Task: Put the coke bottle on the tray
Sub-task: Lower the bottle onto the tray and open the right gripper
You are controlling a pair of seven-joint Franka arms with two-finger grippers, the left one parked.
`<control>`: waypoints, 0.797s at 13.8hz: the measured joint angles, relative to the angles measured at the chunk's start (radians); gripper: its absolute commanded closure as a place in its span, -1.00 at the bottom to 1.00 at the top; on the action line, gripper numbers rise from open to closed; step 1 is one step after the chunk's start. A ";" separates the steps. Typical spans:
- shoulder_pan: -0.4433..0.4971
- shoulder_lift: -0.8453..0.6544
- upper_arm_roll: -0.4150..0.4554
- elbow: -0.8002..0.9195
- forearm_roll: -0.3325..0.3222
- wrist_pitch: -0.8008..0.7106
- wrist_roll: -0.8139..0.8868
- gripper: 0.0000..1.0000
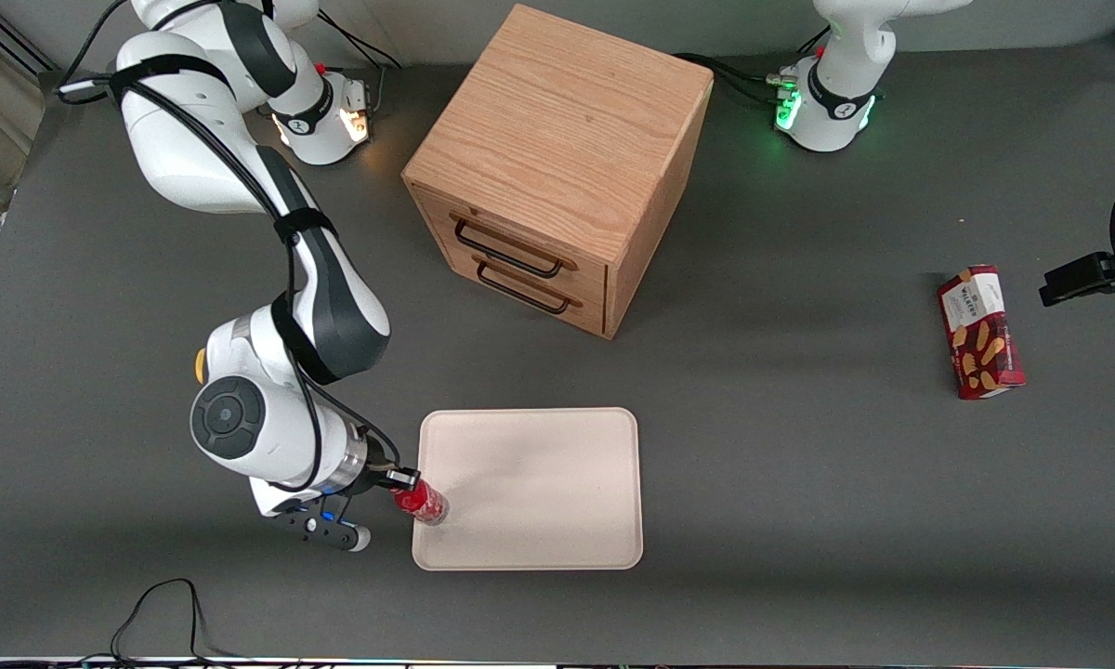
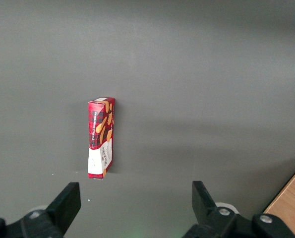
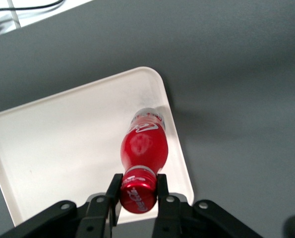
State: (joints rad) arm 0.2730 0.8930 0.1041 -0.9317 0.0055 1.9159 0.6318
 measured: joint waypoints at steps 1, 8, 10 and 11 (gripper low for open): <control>0.002 0.011 0.000 0.001 -0.003 0.017 0.003 1.00; 0.015 0.039 -0.002 0.009 -0.020 0.052 0.012 0.77; 0.015 0.040 -0.002 0.009 -0.020 0.052 0.013 -0.91; 0.015 0.040 -0.003 0.009 -0.020 0.054 0.013 -1.00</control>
State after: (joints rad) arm 0.2876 0.9330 0.1016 -0.9223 -0.0145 1.9703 0.6448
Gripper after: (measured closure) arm 0.630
